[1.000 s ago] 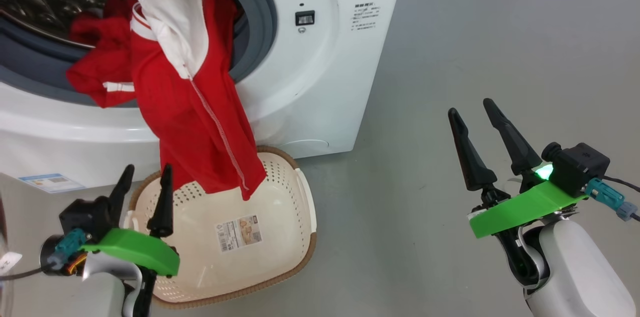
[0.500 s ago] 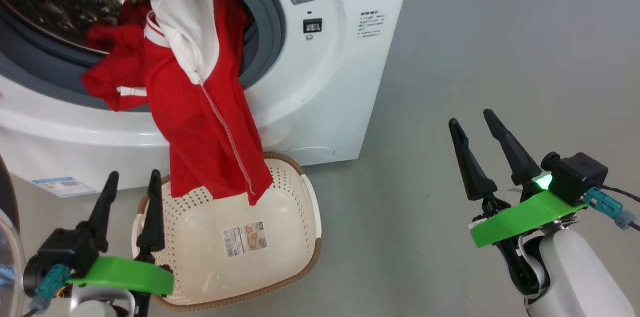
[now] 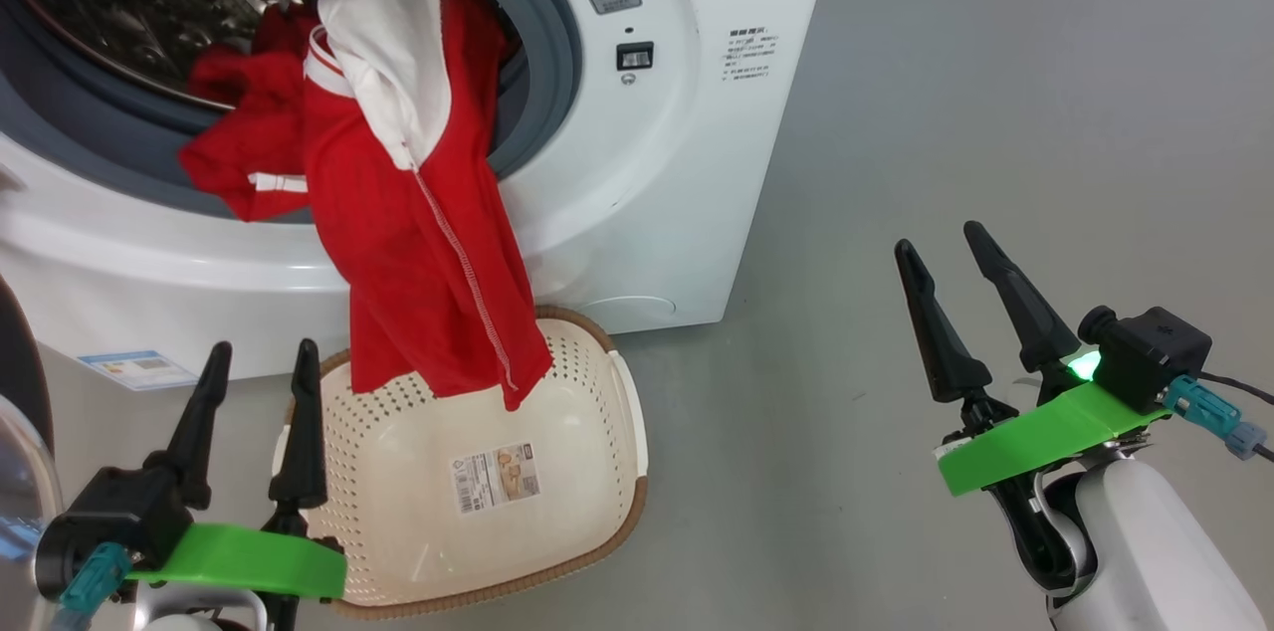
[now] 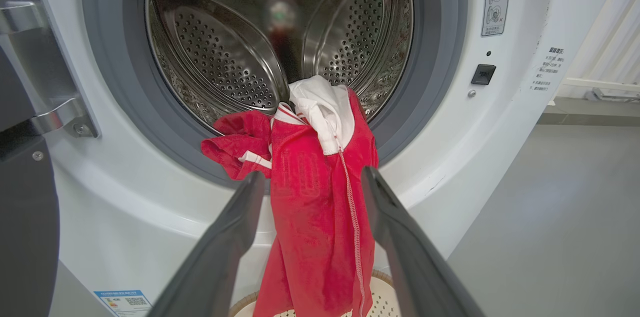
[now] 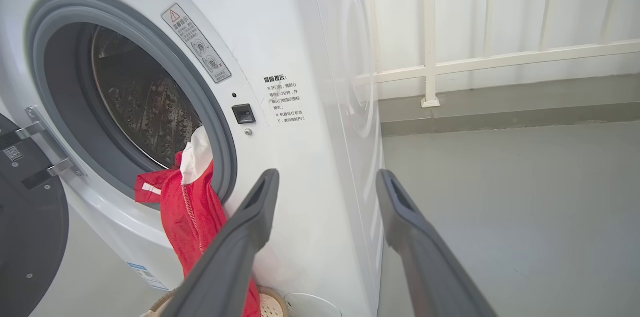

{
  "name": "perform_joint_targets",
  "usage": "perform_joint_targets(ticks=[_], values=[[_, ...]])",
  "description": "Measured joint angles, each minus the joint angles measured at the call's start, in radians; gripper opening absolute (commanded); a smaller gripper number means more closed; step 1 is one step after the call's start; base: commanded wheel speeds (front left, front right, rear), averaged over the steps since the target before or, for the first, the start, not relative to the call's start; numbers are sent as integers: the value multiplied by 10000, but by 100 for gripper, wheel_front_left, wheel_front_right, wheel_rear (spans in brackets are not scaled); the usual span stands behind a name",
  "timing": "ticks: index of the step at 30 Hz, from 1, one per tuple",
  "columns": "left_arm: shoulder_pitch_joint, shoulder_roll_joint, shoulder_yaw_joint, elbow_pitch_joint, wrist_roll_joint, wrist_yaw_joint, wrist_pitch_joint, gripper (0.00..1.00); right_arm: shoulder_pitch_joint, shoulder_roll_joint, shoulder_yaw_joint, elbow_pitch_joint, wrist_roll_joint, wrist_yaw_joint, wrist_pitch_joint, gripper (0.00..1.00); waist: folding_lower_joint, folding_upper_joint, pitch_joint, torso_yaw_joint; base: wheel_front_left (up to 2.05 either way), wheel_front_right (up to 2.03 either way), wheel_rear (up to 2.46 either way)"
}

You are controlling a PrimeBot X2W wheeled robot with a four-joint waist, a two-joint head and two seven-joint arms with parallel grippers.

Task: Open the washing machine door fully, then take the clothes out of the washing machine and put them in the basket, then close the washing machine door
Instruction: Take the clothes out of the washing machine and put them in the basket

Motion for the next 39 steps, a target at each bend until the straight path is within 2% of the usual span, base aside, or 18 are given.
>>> perform_joint_targets(ticks=[6, 12, 25, 39], values=[[-37, 2, -54, 115, -115, -12, 102, 100, 0, -2, 2, -21, 2, 0, 0, 100, 0, 0, 78, -50, 0, 0, 0], [-972, -6, -337, 1135, -182, -288, 316, 100, -14, 2, 13, -63, 2, 0, 0, 100, 0, 0, 343, -89, 0, 0, 0], [-4090, -167, -717, 5087, -453, -734, 660, 100, -337, 42, 61, -228, -2, 0, 0, 100, 0, 0, 988, -546, 0, 0, 0], [-6799, -180, -1212, 8523, -351, -982, 510, 100, -744, 100, 203, -309, -10, 0, 0, 100, 0, 0, 1595, -1162, 0, 0, 0]])
